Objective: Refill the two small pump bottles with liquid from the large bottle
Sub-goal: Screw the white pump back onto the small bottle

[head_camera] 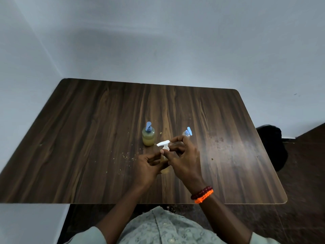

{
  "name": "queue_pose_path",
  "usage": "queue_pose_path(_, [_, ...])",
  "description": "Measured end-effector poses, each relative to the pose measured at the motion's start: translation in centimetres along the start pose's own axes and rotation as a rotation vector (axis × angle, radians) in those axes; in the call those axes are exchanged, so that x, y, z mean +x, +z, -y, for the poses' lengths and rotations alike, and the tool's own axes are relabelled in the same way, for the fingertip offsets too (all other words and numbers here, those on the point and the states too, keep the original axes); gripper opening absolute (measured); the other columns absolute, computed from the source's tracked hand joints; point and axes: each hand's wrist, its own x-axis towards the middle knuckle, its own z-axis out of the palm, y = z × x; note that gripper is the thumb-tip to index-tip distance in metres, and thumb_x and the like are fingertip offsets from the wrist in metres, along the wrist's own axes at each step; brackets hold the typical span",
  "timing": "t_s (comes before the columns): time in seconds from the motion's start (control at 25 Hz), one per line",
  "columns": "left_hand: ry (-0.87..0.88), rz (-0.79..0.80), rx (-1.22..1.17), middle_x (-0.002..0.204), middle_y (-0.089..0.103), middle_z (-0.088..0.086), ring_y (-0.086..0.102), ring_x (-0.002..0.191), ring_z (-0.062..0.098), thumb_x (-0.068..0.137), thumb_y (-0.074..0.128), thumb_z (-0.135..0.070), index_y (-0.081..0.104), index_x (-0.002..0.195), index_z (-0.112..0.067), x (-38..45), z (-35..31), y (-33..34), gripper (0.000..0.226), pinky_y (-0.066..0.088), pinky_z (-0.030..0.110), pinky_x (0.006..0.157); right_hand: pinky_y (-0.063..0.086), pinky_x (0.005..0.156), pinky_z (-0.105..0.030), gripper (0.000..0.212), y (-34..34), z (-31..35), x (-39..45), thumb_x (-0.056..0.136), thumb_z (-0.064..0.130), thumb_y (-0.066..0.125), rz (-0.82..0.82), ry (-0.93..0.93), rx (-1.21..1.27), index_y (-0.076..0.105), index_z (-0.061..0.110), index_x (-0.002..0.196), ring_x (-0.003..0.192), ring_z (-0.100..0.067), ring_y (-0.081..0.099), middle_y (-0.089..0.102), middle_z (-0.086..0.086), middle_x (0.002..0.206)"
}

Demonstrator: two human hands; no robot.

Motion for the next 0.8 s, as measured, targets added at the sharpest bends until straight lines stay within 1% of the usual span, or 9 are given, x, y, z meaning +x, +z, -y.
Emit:
queue_pose_path(0.12, [0.024,-0.069,0.040,0.099,0.085,0.000,0.082,0.095,0.020,0.083,0.085,-0.013,0.081,0.110,-0.028,0.3,0.9,0.3,0.032,0.068,0.043,0.076,0.065,0.074,-0.033,0.031,0.4,-1.0,-0.2,0.083,0.016,0.087,-0.002,0.029,-0.007,0.065,0.016,0.105,0.086,-0.003,0.076,0.078,0.007,0.087])
queue_pose_path(0.24, [0.050,-0.113,0.116,0.097,0.084,-0.002,0.081,0.093,0.013,0.083,0.085,-0.008,0.079,0.116,-0.023,0.9,1.9,0.6,0.036,0.067,0.032,0.077,0.062,0.081,-0.020,0.042,0.6,-2.0,-0.7,0.082,0.023,0.088,0.008,0.066,-0.025,0.065,0.022,0.117,0.096,0.001,0.073,0.078,0.009,0.097])
queue_pose_path(0.28, [0.056,-0.135,0.155,0.098,0.083,-0.002,0.080,0.094,0.013,0.083,0.084,-0.003,0.079,0.117,-0.020,1.2,2.3,0.8,0.039,0.066,0.030,0.078,0.060,0.078,-0.017,0.040,0.7,-2.4,-0.8,0.080,0.024,0.089,0.011,0.091,-0.038,0.067,0.026,0.114,0.094,0.003,0.072,0.077,0.011,0.096])
queue_pose_path(0.4, [0.070,-0.174,0.216,0.101,0.081,0.003,0.078,0.098,0.019,0.081,0.080,0.005,0.078,0.116,-0.013,2.8,4.0,2.0,0.039,0.065,0.029,0.080,0.057,0.068,-0.013,0.027,1.1,-3.4,0.3,0.085,0.020,0.086,0.011,0.148,-0.106,0.069,0.041,0.090,0.084,0.009,0.070,0.072,0.019,0.077])
queue_pose_path(0.44, [0.061,-0.180,0.220,0.102,0.081,0.004,0.078,0.099,0.020,0.081,0.079,0.006,0.077,0.115,-0.012,3.5,4.1,2.3,0.038,0.064,0.029,0.080,0.059,0.069,-0.014,0.023,1.3,-3.9,1.1,0.088,0.020,0.084,0.013,0.161,-0.116,0.072,0.040,0.089,0.082,0.010,0.070,0.071,0.020,0.075])
queue_pose_path(0.52, [0.059,-0.191,0.242,0.103,0.080,0.004,0.076,0.099,0.018,0.083,0.077,0.007,0.077,0.115,-0.010,5.6,4.0,3.1,0.036,0.062,0.027,0.083,0.061,0.075,-0.017,0.012,1.7,-5.3,3.4,0.089,0.019,0.082,0.022,0.187,-0.134,0.079,0.028,0.097,0.083,0.007,0.071,0.072,0.020,0.080])
queue_pose_path(0.64, [0.041,-0.192,0.269,0.103,0.079,0.003,0.075,0.097,0.014,0.086,0.073,0.009,0.076,0.113,-0.009,8.8,4.1,4.1,0.033,0.058,0.027,0.084,0.054,0.074,-0.007,0.015,2.2,-7.2,6.8,0.087,0.011,0.081,0.016,0.232,-0.156,0.080,0.016,0.101,0.082,0.009,0.068,0.070,0.020,0.082])
queue_pose_path(0.72, [-0.017,-0.200,0.255,0.100,0.079,0.001,0.075,0.094,0.013,0.085,0.069,0.011,0.077,0.110,-0.013,11.7,5.4,4.9,0.036,0.059,0.033,0.086,0.050,0.071,-0.003,0.013,2.9,-9.2,9.2,0.089,0.008,0.079,0.004,0.285,-0.146,0.081,0.012,0.101,0.079,0.010,0.066,0.071,0.015,0.083])
queue_pose_path(0.8, [-0.024,-0.234,0.289,0.098,0.080,0.000,0.077,0.094,0.018,0.082,0.068,0.007,0.078,0.108,-0.017,13.3,6.8,4.8,0.036,0.063,0.045,0.089,0.049,0.072,-0.003,0.013,3.6,-10.5,10.4,0.091,0.009,0.077,0.012,0.302,-0.153,0.081,0.009,0.103,0.083,0.004,0.069,0.076,0.007,0.089])
